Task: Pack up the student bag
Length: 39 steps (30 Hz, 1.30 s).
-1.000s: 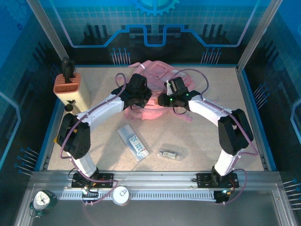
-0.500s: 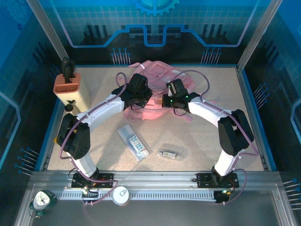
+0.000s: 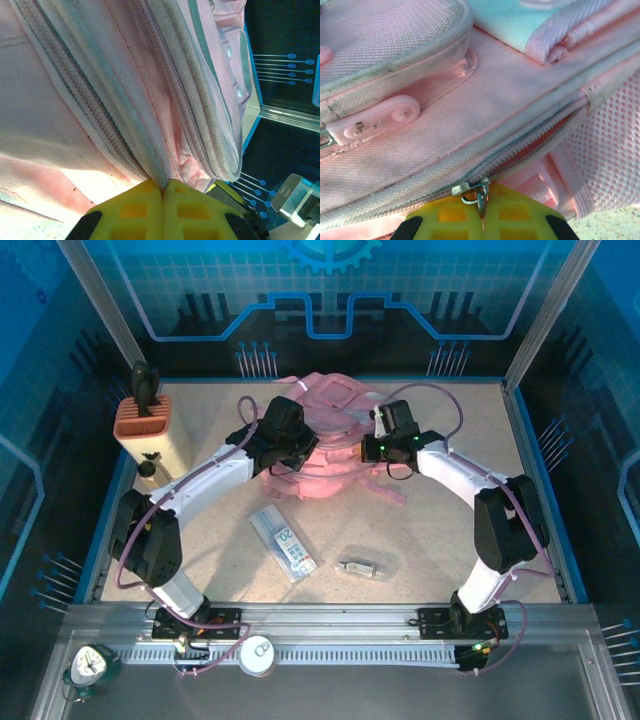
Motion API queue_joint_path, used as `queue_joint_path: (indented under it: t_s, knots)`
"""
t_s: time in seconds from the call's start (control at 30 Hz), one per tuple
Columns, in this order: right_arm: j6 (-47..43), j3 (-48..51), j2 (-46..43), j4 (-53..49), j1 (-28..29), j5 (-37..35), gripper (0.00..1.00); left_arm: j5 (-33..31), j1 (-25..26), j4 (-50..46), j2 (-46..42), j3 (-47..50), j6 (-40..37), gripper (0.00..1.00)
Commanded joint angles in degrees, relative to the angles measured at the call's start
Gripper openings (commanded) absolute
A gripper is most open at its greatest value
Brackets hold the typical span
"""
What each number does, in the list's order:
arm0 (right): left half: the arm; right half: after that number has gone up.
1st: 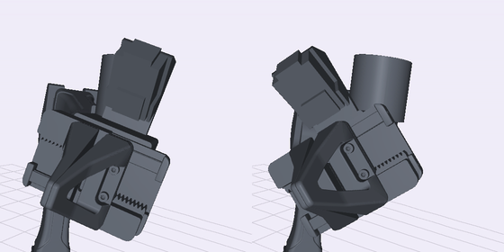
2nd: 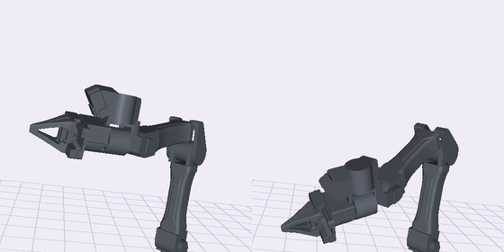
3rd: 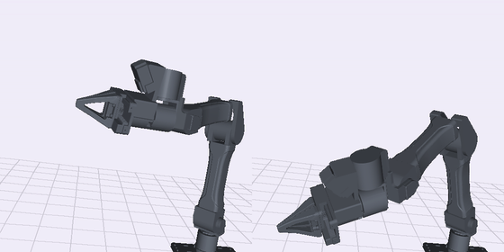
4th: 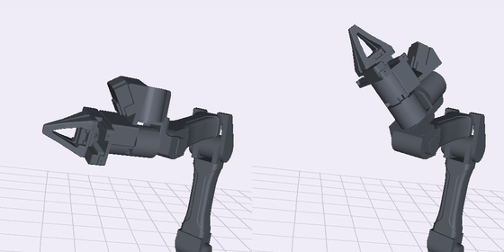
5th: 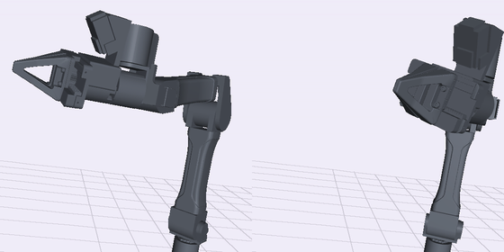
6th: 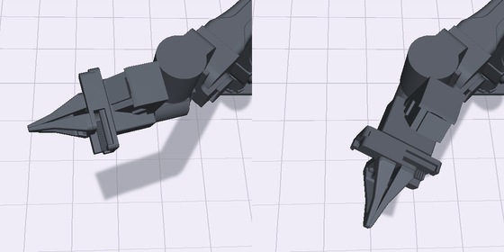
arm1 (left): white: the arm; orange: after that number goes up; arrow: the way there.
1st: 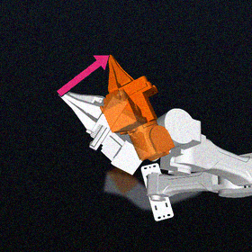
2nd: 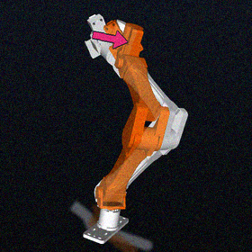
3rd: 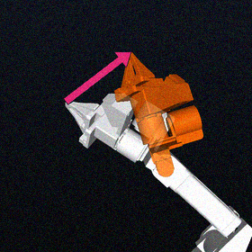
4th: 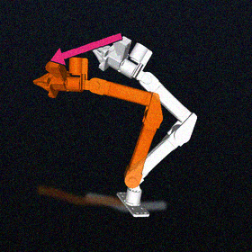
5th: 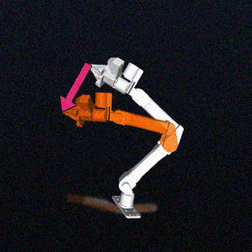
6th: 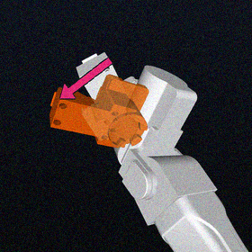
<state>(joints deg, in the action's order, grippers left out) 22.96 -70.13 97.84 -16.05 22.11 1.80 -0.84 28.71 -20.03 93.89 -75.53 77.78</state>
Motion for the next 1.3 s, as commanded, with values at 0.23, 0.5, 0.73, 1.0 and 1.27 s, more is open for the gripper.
queue_joint_path:
  t_s: [0.23,0.5,0.73,1.0,1.27]
  knots:
    - [-11.78,1.48,-5.88,-3.30,6.23,9.16,0.00,0.15,-1.10,5.27,-1.01,0.86,1.87,0.00]
    - [-12.35,-4.57,-2.81,-5.14,13.64,18.24,0.00,0.54,0.68,8.73,-2.83,2.59,5.00,0.00]
    - [-6.57,-7.39,-2.31,1.92,15.42,26.54,0.00,1.20,2.65,9.89,-3.30,3.66,8.19,0.00]
    - [-1.76,2.50,-10.16,3.21,10.32,25.85,0.45,3.16,0.03,6.36,-4.38,5.99,4.27,0.00]
    - [27.89,15.00,-13.48,11.37,0.33,27.04,0.51,2.84,0.11,5.62,-4.89,6.63,3.10,0.00]
